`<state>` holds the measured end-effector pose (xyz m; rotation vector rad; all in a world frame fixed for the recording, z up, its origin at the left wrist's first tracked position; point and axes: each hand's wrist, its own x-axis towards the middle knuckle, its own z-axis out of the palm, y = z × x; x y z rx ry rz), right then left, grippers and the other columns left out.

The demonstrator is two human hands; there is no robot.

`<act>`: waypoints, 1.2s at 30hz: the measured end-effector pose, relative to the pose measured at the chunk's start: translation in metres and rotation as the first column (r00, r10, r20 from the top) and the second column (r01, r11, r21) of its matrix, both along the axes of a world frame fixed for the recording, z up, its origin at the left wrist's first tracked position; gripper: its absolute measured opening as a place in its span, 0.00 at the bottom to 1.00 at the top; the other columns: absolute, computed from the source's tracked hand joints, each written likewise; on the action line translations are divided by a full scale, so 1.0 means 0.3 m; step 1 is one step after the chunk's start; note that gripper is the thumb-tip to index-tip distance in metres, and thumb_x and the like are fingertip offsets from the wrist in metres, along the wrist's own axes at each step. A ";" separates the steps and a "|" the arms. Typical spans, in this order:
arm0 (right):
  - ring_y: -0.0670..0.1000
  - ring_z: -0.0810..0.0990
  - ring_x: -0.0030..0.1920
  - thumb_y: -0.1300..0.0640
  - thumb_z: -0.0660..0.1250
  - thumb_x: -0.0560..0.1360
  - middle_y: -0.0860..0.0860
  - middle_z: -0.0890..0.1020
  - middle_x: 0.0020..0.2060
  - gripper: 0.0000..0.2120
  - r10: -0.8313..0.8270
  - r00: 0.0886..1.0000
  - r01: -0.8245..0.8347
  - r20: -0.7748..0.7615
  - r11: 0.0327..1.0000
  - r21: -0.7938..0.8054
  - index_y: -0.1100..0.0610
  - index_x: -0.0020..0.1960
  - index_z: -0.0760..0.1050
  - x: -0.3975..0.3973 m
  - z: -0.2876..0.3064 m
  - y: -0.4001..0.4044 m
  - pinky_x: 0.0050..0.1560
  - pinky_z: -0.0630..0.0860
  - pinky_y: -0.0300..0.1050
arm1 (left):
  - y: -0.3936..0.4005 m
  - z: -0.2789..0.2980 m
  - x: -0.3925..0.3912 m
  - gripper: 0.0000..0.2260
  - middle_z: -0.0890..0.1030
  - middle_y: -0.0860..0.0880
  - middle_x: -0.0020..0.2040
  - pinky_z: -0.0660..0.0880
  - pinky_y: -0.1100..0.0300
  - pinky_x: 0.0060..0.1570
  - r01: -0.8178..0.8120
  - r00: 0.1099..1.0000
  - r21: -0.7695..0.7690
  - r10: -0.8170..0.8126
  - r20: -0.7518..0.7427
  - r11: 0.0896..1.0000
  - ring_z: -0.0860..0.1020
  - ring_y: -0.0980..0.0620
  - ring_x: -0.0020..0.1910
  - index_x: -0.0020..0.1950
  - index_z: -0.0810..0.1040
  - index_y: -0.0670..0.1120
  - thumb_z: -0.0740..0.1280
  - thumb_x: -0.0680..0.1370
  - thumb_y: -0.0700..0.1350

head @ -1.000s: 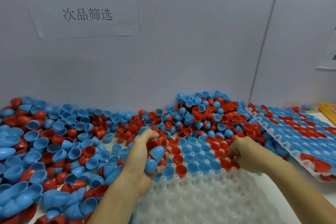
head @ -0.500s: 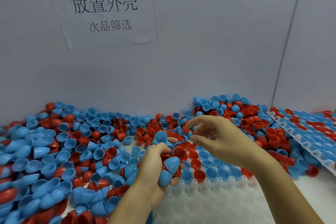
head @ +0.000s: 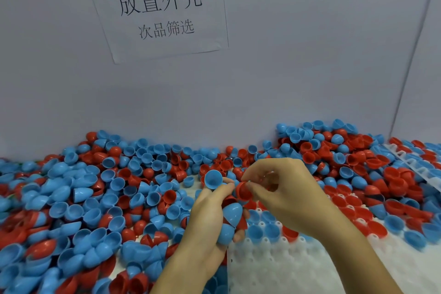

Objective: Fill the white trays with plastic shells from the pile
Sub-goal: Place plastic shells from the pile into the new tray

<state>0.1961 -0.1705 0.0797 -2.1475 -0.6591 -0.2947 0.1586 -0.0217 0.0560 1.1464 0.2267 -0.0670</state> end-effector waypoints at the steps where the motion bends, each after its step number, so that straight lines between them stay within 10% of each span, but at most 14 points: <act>1: 0.43 0.83 0.39 0.58 0.74 0.75 0.43 0.84 0.36 0.05 -0.019 1.000 0.019 0.011 1.000 0.016 0.48 0.45 0.83 0.001 -0.004 0.003 0.44 0.81 0.38 | -0.004 -0.001 0.001 0.06 0.79 0.42 0.34 0.65 0.63 0.18 -0.001 1.000 0.002 0.001 -0.003 1.000 0.74 0.49 0.27 0.47 0.76 0.44 0.65 0.81 0.45; 8: 0.38 0.81 0.42 0.63 0.71 0.75 0.38 0.81 0.37 0.09 -0.121 0.983 0.117 0.141 0.993 0.035 0.49 0.47 0.83 0.002 -0.005 0.029 0.43 0.78 0.30 | -0.022 0.014 -0.005 0.12 0.77 0.46 0.30 0.66 0.64 0.18 -0.039 0.997 -0.168 0.027 -0.073 0.985 0.74 0.53 0.23 0.35 0.79 0.46 0.70 0.76 0.50; 14: 0.42 0.81 0.41 0.64 0.71 0.75 0.44 0.79 0.35 0.18 -0.174 0.973 0.154 0.150 0.979 0.134 0.42 0.42 0.70 0.003 -0.008 0.032 0.42 0.80 0.34 | -0.024 0.010 0.001 0.08 0.77 0.43 0.35 0.65 0.64 0.17 -0.049 0.992 -0.270 0.015 -0.127 0.962 0.72 0.52 0.26 0.45 0.80 0.41 0.68 0.76 0.46; 22: 0.46 0.83 0.37 0.68 0.67 0.75 0.39 0.82 0.38 0.15 -0.175 0.983 0.158 0.063 0.964 0.216 0.49 0.40 0.78 0.010 -0.001 0.011 0.42 0.82 0.40 | -0.008 0.002 0.001 0.06 0.74 0.42 0.35 0.64 0.65 0.15 -0.078 0.988 -0.549 -0.009 -0.153 0.832 0.72 0.52 0.25 0.46 0.75 0.40 0.66 0.74 0.42; 36: 0.43 0.83 0.45 0.62 0.66 0.75 0.45 0.84 0.42 0.10 -0.048 0.999 0.048 0.009 0.998 0.040 0.53 0.45 0.85 0.009 -0.019 0.016 0.45 0.80 0.33 | -0.013 0.002 0.004 0.09 0.79 0.43 0.35 0.65 0.64 0.17 0.009 0.996 -0.284 -0.033 -0.081 0.959 0.75 0.51 0.28 0.46 0.81 0.41 0.70 0.73 0.47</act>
